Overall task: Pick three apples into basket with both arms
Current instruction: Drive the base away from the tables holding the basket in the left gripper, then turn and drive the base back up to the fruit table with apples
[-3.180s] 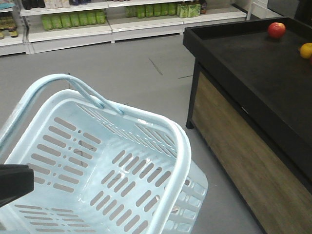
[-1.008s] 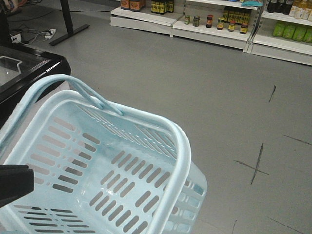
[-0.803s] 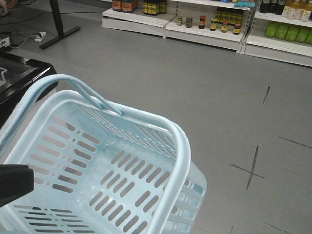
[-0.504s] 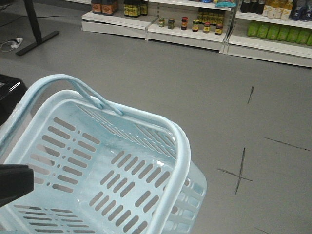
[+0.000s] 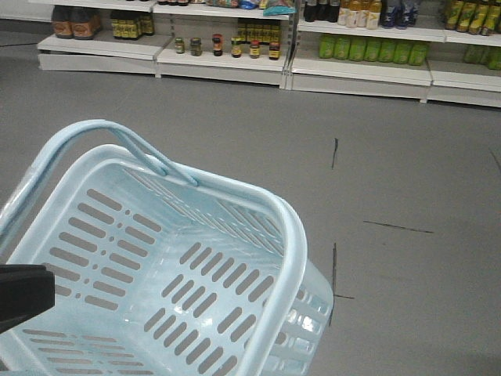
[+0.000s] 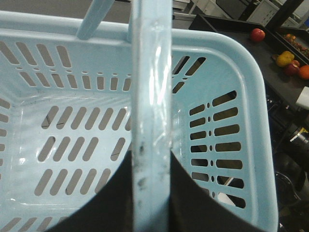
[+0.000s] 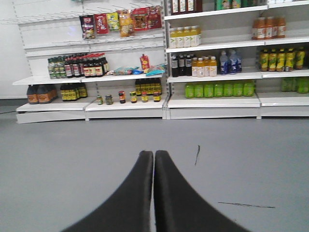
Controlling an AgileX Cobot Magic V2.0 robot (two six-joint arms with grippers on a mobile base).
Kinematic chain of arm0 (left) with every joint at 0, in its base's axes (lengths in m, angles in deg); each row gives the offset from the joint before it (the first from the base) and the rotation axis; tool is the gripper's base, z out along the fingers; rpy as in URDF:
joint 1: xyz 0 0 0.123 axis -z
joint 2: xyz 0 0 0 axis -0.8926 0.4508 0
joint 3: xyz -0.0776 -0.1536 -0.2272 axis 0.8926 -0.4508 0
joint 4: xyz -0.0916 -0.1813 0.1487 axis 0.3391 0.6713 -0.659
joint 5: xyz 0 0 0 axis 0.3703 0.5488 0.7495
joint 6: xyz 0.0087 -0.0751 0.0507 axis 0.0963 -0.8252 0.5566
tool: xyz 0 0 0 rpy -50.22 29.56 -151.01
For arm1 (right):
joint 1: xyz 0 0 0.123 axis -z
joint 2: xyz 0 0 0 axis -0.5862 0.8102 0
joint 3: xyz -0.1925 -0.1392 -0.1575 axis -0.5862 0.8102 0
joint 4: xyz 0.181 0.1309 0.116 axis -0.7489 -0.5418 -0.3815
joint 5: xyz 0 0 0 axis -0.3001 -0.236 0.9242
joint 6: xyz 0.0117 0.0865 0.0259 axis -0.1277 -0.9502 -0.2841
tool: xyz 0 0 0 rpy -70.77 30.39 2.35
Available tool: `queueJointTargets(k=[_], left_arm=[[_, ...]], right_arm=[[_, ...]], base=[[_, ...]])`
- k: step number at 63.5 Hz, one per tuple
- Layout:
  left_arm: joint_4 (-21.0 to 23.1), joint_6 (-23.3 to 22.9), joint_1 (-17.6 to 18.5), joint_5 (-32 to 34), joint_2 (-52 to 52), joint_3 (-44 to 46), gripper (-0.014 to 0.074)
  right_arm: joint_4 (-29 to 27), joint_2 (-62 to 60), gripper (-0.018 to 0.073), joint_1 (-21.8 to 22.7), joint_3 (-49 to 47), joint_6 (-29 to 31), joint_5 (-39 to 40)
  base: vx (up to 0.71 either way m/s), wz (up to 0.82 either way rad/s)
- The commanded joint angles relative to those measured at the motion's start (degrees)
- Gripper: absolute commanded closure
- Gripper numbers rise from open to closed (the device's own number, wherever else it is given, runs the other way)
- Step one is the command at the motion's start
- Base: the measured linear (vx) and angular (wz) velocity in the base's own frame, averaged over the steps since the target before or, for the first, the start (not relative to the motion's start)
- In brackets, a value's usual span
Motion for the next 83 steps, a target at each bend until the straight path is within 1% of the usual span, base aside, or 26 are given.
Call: queueJointTargets(k=[1,83], left_arm=[[3.0,-0.3,0.3,4.6,-0.1,1.6,0.0604],[3.0,-0.3,0.3,4.6,-0.1,1.6,0.0604]], right_arm=[[0.5,-0.7,0.0564,0.3,0.2,0.2,4.0],[0.5,-0.7,0.0564,0.3,0.2,0.2,4.0]], base=[[0.25,-0.39],[0.26,-0.35]])
